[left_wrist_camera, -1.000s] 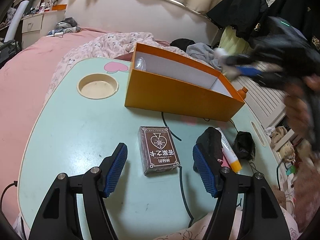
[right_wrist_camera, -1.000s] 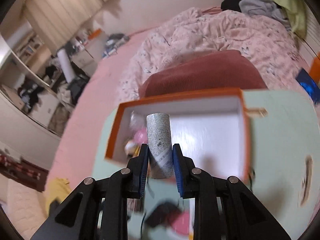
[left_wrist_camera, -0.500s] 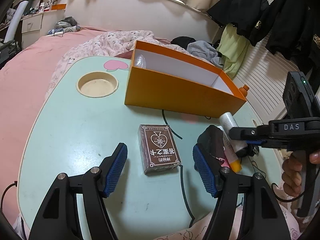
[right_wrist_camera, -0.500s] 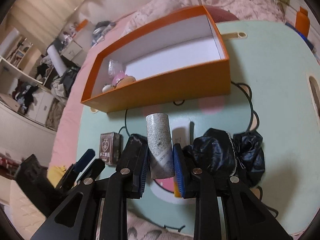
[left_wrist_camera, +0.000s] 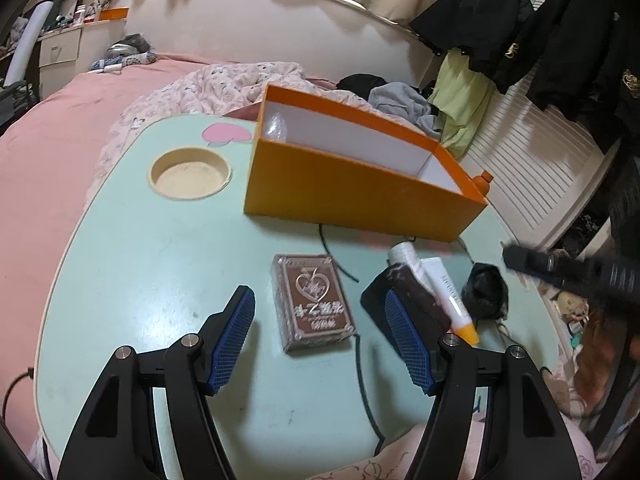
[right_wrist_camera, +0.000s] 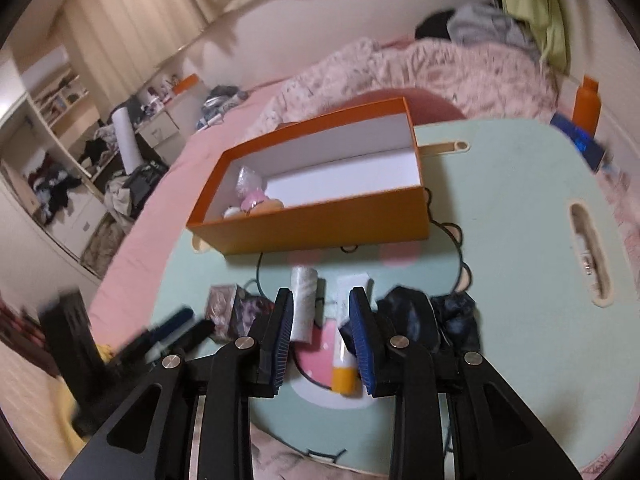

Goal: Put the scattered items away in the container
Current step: 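Lift the grey cylinder out and stand it on the table, right tool, then grasp the plush toy keychain inside the box with the left tool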

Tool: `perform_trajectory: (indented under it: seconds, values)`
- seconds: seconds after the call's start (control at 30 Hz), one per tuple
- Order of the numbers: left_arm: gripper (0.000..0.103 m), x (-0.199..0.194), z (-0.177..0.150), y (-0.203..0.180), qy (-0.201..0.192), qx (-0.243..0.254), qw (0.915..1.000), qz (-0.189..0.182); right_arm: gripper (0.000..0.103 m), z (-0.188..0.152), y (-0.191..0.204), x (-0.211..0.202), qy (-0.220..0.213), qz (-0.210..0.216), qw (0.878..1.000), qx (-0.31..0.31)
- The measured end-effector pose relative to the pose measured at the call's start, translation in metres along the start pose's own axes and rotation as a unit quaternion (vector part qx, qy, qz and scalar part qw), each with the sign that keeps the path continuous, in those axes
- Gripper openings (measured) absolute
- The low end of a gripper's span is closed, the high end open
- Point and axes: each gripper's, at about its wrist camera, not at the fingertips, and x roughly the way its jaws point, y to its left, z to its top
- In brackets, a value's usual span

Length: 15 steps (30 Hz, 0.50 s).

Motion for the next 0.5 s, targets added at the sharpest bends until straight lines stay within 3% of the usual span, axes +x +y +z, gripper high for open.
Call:
perform_trajectory:
  seconds: [0.1, 0.17, 0.27, 0.37, 0.43, 0.5]
  values:
    - [0.068, -0.011, 0.025, -0.008, -0.020, 0.021, 0.9995, -0.015, 0.028, -0.017, 0.006, 0.004, 0.001, 0.003, 1.000, -0.013]
    - [0.068, -0.013, 0.052, -0.020, -0.011, 0.050, 0.9985, -0.020, 0.028, -0.021, 0.008, 0.007, 0.013, 0.013, 1.000, -0.014]
    - [0.068, 0.003, 0.097, -0.041, 0.044, 0.110, 0.9930, -0.002, 0.028, -0.023, 0.010, 0.011, 0.020, 0.018, 0.999, -0.017]
    - [0.068, 0.039, 0.131, -0.050, 0.132, 0.114, 0.9841, -0.034, 0.028, -0.023, 0.006, 0.010, 0.019, 0.021, 1.000, -0.012]
    - [0.065, 0.070, 0.148, -0.055, 0.183, 0.125, 0.9750, -0.005, 0.028, -0.024, 0.003, 0.010, 0.019, 0.024, 1.000, -0.004]
    - [0.053, 0.093, 0.155, -0.059, 0.211, 0.144, 0.9664, 0.025, 0.028, -0.024, -0.001, 0.011, 0.020, 0.027, 0.999, 0.004]
